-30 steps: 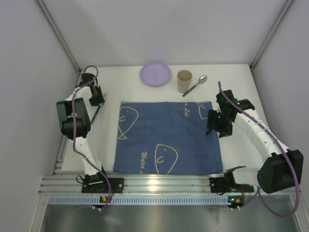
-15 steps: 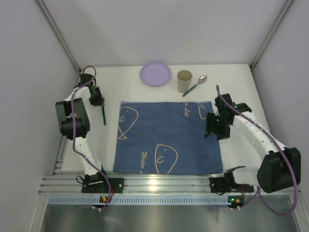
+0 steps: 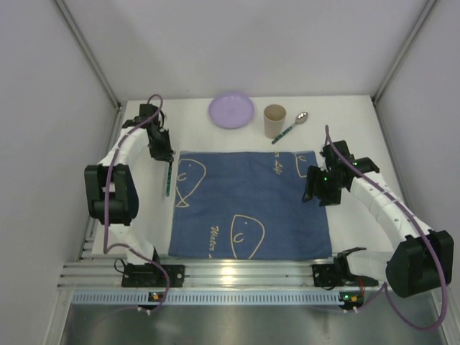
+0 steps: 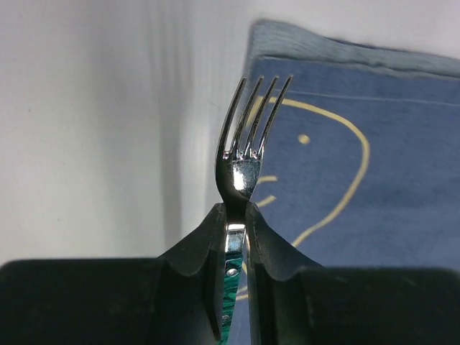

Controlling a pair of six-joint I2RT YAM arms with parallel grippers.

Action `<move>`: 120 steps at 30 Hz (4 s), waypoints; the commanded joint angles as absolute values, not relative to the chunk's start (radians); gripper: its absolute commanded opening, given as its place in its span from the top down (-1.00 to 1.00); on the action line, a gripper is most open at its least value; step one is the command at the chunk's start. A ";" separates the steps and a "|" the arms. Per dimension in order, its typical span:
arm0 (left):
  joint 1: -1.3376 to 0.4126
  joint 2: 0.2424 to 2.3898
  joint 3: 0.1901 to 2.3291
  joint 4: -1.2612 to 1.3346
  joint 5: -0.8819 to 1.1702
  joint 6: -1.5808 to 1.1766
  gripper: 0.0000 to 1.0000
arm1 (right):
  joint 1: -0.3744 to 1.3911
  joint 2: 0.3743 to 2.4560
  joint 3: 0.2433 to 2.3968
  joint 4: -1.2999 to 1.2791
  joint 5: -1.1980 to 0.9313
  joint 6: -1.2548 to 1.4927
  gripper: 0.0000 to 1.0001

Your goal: Set the dinner table for one person

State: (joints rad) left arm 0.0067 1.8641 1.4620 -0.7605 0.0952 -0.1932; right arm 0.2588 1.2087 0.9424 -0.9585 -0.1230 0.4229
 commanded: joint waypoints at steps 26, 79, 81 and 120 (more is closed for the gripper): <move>-0.379 1.367 0.871 -0.483 0.107 -0.649 -0.96 | 0.166 1.686 1.604 -0.864 -0.106 0.577 -0.37; -0.673 1.609 1.089 -0.854 -0.093 -0.437 1.00 | -0.137 1.983 1.577 -0.769 -0.324 0.584 -0.31; -0.669 1.585 1.117 -0.871 -0.123 -0.448 1.00 | -0.138 1.979 1.566 -0.769 -0.324 0.580 -0.31; -0.499 1.506 1.055 -0.716 -0.130 -0.463 -0.96 | -0.009 2.232 2.095 -0.818 -0.224 0.675 -0.38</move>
